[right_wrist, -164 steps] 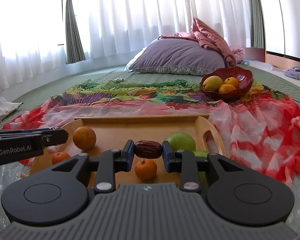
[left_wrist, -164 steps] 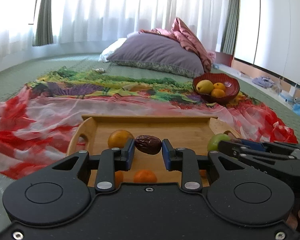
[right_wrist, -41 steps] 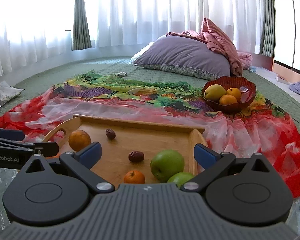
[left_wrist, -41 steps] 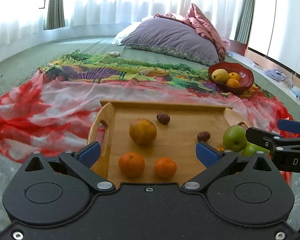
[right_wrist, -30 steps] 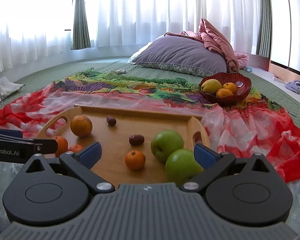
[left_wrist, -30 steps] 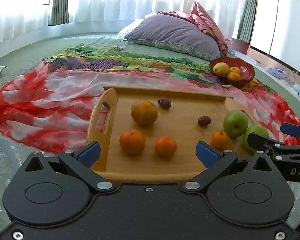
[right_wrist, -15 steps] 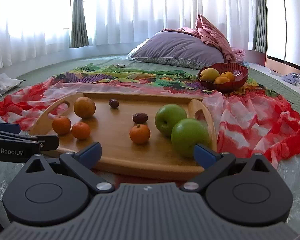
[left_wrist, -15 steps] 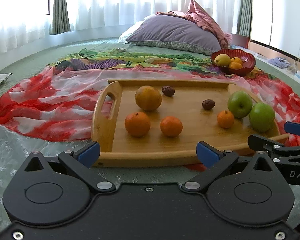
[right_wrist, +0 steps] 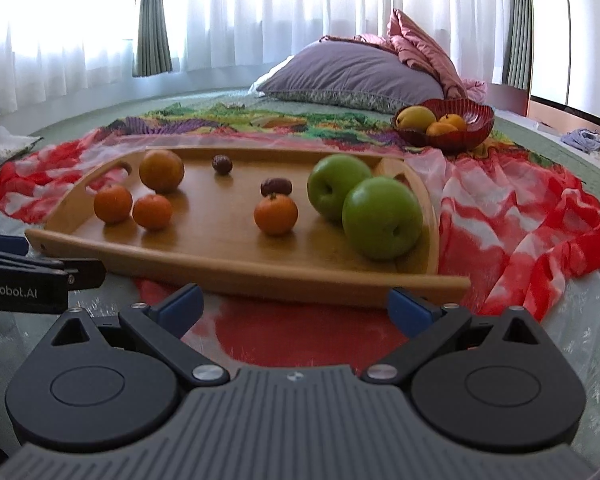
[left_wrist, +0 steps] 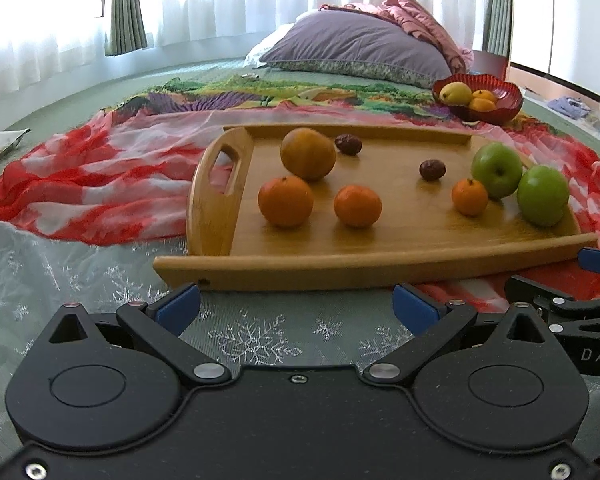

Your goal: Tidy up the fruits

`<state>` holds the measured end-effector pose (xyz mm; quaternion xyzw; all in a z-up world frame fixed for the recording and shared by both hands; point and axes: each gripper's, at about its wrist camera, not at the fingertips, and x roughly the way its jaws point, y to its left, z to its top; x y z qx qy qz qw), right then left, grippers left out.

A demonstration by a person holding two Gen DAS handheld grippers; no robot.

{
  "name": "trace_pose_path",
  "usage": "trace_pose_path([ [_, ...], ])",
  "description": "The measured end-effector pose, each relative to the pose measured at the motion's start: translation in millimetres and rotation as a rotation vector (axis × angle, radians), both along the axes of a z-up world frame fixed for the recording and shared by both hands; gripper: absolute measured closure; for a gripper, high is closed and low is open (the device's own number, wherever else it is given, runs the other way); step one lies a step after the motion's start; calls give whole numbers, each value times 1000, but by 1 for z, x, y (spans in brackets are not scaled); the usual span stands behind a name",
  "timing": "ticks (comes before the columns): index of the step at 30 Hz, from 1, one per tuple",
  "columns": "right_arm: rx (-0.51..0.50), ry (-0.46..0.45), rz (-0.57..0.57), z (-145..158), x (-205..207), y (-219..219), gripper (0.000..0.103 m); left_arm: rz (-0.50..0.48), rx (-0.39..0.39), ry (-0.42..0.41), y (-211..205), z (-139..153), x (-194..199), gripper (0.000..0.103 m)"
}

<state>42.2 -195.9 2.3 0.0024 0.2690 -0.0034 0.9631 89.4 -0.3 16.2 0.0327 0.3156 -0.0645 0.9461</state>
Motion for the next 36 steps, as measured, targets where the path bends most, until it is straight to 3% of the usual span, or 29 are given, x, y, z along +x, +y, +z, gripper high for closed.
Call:
trace_pose_path([
  [11, 5, 41, 7, -14, 7, 1, 0, 15, 13, 20, -2, -14, 6, 0],
  [36, 6, 16, 17, -26, 7, 1, 0, -24, 13, 22, -3, -21, 10, 0],
])
